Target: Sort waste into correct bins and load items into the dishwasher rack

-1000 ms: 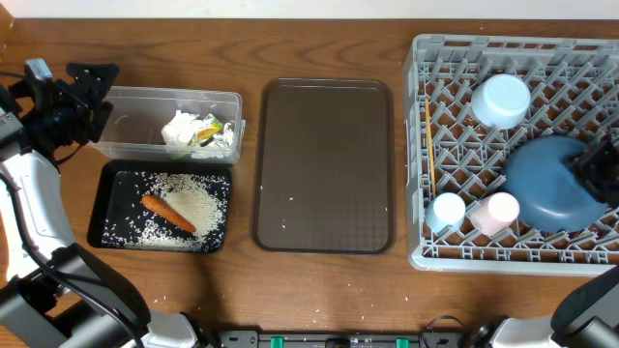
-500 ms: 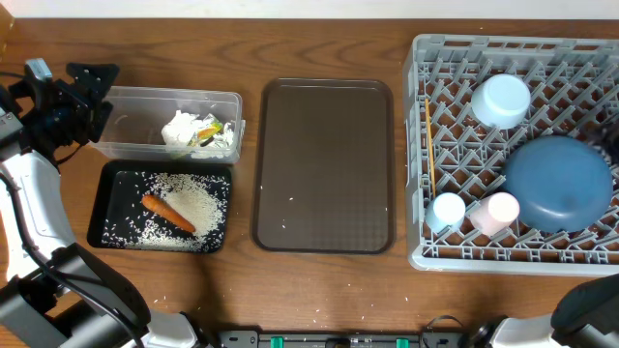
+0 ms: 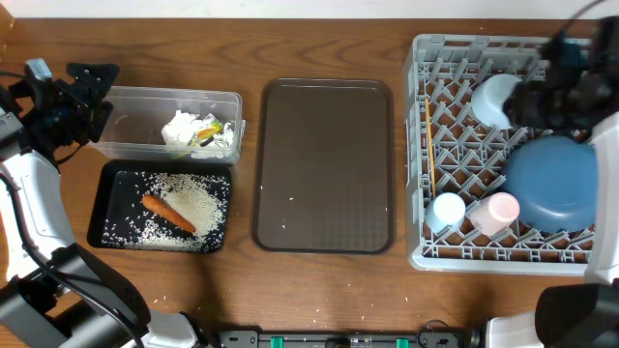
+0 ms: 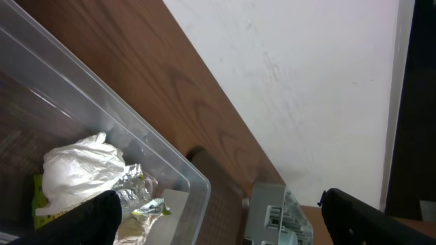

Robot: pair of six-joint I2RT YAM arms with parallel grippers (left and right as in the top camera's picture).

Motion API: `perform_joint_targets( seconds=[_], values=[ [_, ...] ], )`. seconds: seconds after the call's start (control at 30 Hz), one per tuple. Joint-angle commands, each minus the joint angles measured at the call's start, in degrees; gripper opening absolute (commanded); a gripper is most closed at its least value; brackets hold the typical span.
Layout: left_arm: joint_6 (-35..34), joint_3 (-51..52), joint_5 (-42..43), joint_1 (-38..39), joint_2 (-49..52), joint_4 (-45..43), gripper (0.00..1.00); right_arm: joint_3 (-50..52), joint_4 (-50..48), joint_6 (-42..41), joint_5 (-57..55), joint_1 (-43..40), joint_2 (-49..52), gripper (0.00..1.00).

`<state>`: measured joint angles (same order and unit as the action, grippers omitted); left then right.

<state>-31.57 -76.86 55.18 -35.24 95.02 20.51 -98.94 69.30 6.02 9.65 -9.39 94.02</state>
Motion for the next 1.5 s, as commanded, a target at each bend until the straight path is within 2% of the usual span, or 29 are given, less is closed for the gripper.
perform_joint_targets(
  seconds=[0.0,0.07,0.1,0.13,0.33,1.17,1.47],
  values=[
    [-0.2,-0.7,0.7,-0.2,-0.7,-0.1,0.96,-1.2,0.7,3.6,-5.3,3.7,-0.4,0.59],
    [-0.2,-0.7,0.7,-0.2,-0.7,-0.1,0.96,-1.2,1.1,3.7,-5.3,5.9,-0.4,0.7],
    [-0.2,-0.7,0.7,-0.2,-0.7,-0.1,0.96,-1.2,1.2,3.7,-5.4,6.7,-0.4,0.8],
    [-0.2,-0.7,0.7,-0.2,-0.7,-0.1,0.96,-1.2,1.3,3.7,-5.4,7.3,-0.4,0.99],
    [-0.2,-0.7,0.7,-0.2,-0.7,-0.1,0.96,-1.2,1.4,3.7,-5.3,9.4,-0.4,0.99],
    [-0.2,-0.7,0.7,-0.2,-0.7,-0.1,0.96,-1.1,1.4,3.7,-5.3,9.5,-0.2,0.99],
    [-0.2,-0.7,0.7,-0.2,-0.7,-0.1,0.96,-1.1,1.4,3.7,-5.3,10.3,-7.6,0.99]
  ],
)
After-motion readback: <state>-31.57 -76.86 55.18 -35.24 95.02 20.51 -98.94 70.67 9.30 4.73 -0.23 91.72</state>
